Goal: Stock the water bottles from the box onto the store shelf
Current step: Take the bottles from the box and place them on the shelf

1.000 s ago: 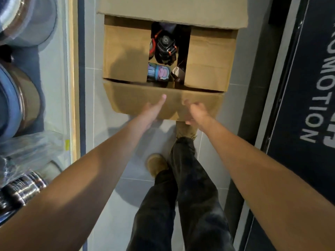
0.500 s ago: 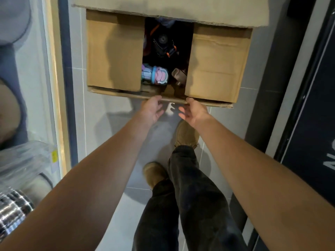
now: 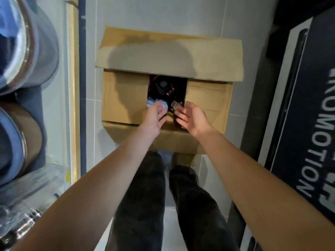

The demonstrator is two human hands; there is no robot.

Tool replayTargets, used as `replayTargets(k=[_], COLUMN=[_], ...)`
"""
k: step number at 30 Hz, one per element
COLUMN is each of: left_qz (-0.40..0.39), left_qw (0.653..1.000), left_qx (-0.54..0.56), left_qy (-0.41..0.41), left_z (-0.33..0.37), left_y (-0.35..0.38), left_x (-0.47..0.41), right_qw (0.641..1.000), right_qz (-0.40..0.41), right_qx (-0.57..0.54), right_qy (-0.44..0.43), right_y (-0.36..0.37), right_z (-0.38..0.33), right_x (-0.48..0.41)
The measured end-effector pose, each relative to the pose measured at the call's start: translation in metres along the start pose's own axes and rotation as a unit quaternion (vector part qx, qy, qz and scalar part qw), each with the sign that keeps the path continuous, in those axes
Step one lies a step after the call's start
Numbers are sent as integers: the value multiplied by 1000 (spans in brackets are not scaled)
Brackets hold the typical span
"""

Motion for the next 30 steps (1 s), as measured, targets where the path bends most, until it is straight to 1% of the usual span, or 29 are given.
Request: replayTargets(k=[3, 4, 6, 8, 10, 11, 13, 15, 16, 17, 18, 20, 21, 22, 23, 25, 27, 28, 30], left_qz=[-37, -51, -52, -47, -60, -65, -75, -76, -64, -52, -47, -46, -41, -32, -30, -35, -39, -40, -33], left_qw=[999, 998, 998, 998, 995, 994, 987, 975, 963, 942, 908, 808, 749, 699, 657, 596, 545, 524, 490], left_qx=[38, 40, 33, 41, 48, 40, -20, -90, -149, -223, -309, -482, -557, -613, -658, -727, -776, -791, -805], left_qy=[4, 2, 3, 32, 61, 82, 140, 188, 214, 245, 277, 336, 357, 367, 367, 339, 314, 313, 332], left_z=[36, 50, 70, 88, 105, 114, 134, 155, 164, 174, 182, 196, 201, 206, 210, 215, 214, 211, 201], left_y=[19, 27, 36, 37, 43, 47, 57, 71, 77, 82, 86, 91, 93, 97, 101, 108, 114, 115, 112], left_x=[-8, -10, -11, -4, 7, 10, 18, 21, 20, 17, 9, -9, -18, -30, -40, -61, -90, -102, -123], right_qw=[996, 995, 991, 988, 986, 985, 980, 968, 950, 920, 879, 777, 729, 692, 671, 656, 637, 625, 615], right_qz=[3, 1, -1, 16, 25, 31, 55, 73, 86, 96, 105, 107, 107, 108, 109, 112, 117, 118, 129], right_qx=[-78, -86, -114, -129, -129, -119, -67, 35, 123, 231, 345, 547, 615, 659, 683, 699, 709, 715, 718], right_qy=[-37, -50, -69, -83, -107, -124, -176, -239, -273, -302, -313, -294, -281, -273, -268, -263, -280, -289, -300], right_y=[16, 22, 31, 37, 44, 49, 60, 73, 78, 82, 84, 87, 86, 86, 87, 89, 91, 90, 87], right_z=[-32, -45, -65, -80, -95, -105, -128, -152, -162, -172, -179, -186, -189, -193, -196, -200, -202, -200, -194], right_x=[-10, -11, -6, 4, 14, 19, 28, 32, 30, 25, 16, -7, -17, -31, -42, -61, -80, -86, -97])
Point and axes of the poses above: each hand's wrist, its own x-axis away from the middle knuckle, its own y-axis out of the palm, z = x × y, the point moved 3 cm from there along -x, towards the middle knuckle, and after that the axes turned 2 degrees about -z, right-handed, at the moved point
